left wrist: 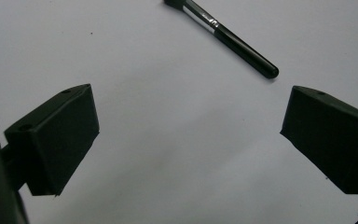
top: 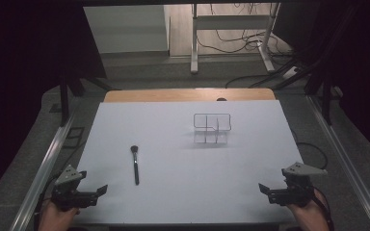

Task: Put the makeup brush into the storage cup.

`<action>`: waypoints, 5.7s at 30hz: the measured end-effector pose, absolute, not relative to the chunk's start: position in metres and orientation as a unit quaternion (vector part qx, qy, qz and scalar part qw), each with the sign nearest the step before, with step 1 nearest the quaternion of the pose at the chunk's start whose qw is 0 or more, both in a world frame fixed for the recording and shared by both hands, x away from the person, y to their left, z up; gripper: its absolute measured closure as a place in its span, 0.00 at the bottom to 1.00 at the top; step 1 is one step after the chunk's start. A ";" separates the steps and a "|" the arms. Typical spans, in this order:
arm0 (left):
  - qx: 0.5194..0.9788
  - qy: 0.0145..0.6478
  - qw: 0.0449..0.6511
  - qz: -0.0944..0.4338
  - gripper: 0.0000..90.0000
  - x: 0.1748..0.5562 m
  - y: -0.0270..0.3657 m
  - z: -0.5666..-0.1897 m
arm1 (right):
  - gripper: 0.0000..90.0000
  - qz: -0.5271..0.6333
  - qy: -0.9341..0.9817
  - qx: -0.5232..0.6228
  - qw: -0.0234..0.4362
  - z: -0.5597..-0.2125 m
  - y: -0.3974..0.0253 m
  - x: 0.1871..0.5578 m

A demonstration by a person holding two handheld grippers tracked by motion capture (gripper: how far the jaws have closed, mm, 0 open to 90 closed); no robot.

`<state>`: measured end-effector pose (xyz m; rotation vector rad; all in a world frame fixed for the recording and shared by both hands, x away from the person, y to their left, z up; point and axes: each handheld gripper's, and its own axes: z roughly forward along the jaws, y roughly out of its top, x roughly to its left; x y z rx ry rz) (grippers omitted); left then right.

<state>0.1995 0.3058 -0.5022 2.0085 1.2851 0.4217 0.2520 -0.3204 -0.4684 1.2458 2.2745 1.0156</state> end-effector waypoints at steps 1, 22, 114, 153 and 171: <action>0.775 0.498 0.354 0.159 0.05 0.200 0.305 -0.502 | 0.00 0.361 0.803 0.441 0.176 -0.468 -0.321 0.252; 0.776 0.509 0.348 0.134 0.05 0.203 0.304 -0.503 | 0.00 0.364 0.802 0.443 0.164 -0.469 -0.320 0.253; 0.839 0.471 0.258 0.093 0.03 0.295 0.248 -0.480 | 0.00 0.342 0.810 0.449 0.160 -0.471 -0.315 0.255; 0.854 0.471 0.205 0.082 0.02 0.330 0.208 -0.495 | 0.00 0.335 0.816 0.447 0.151 -0.474 -0.313 0.255; 0.859 0.479 0.169 0.063 0.10 0.331 0.199 -0.520 | 0.00 0.330 0.820 0.443 0.146 -0.474 -0.312 0.255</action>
